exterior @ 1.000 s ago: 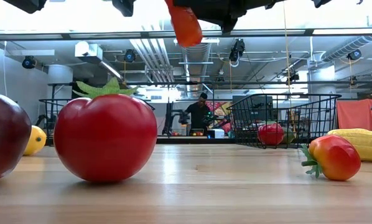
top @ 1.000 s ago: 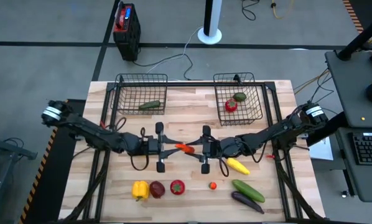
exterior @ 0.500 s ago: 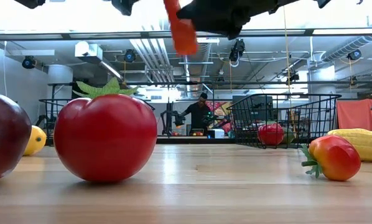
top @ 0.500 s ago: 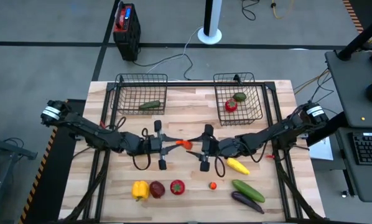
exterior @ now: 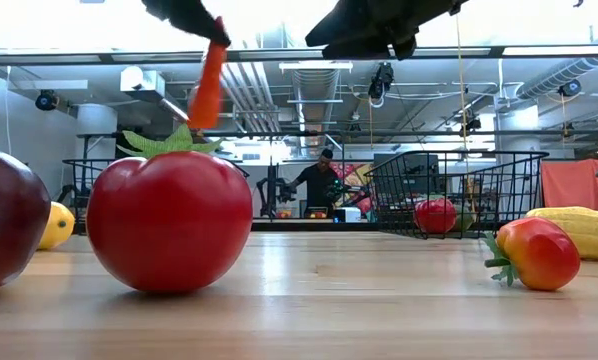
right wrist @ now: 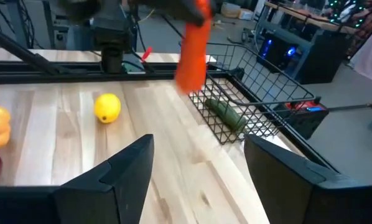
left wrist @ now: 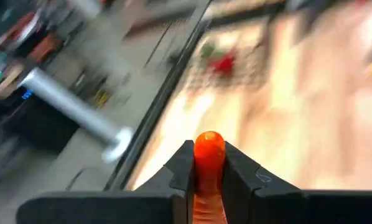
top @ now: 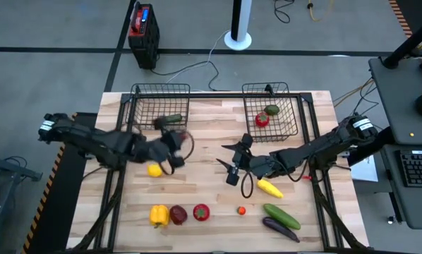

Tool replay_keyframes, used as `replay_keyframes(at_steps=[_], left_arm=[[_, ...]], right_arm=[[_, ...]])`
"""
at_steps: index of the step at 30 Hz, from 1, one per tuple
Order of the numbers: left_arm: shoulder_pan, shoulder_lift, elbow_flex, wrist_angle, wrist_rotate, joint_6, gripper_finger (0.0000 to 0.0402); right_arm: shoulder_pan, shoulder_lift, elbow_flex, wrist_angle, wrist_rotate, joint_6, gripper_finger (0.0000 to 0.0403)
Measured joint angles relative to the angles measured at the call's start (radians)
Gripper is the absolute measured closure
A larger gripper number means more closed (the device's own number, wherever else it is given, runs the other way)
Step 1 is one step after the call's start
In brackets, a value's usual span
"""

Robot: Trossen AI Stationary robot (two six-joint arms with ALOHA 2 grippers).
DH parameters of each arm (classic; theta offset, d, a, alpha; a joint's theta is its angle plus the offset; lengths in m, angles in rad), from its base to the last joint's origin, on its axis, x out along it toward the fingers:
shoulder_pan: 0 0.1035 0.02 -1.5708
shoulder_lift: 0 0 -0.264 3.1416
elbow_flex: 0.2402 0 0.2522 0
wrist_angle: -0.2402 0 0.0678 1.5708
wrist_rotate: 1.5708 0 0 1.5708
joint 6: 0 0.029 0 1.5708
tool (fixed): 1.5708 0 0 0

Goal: Sort produce into baskets
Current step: Put the orange carrot into the left black wire basket

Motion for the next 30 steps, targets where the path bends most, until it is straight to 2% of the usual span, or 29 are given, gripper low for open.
replay_keyframes(at_steps=[4,8,10,14,20,25,30], left_arm=[[0.123,-0.001,0.101,-0.289,-0.012,-0.051,0.0369],[0.28,-0.001,0.141,-0.442,-0.012,-0.025,0.0369],[0.362,-0.001,0.141,-0.456,-0.007,0.011,0.0369],[0.525,0.005,0.116,-0.452,0.081,0.108,0.0369],[0.735,0.043,0.104,-0.45,0.147,0.175,0.0369],[0.833,0.084,0.103,-0.444,0.189,0.235,0.0369],[0.867,0.121,0.103,-0.395,0.251,0.295,0.0369]], right_arm=[[0.0,0.001,0.0,0.002,0.0,0.003,0.0159],[0.0,0.005,0.0,0.001,-0.004,0.008,0.0161],[0.0,0.005,0.0,0.0,-0.005,0.008,0.0159],[0.0,0.005,0.0,0.001,-0.005,0.008,0.0157],[0.0,0.005,0.0,0.0,-0.005,0.008,0.0156],[0.0,0.005,0.0,-0.005,-0.005,0.008,0.0158],[0.0,0.006,0.0,-0.016,-0.006,0.01,0.0156]])
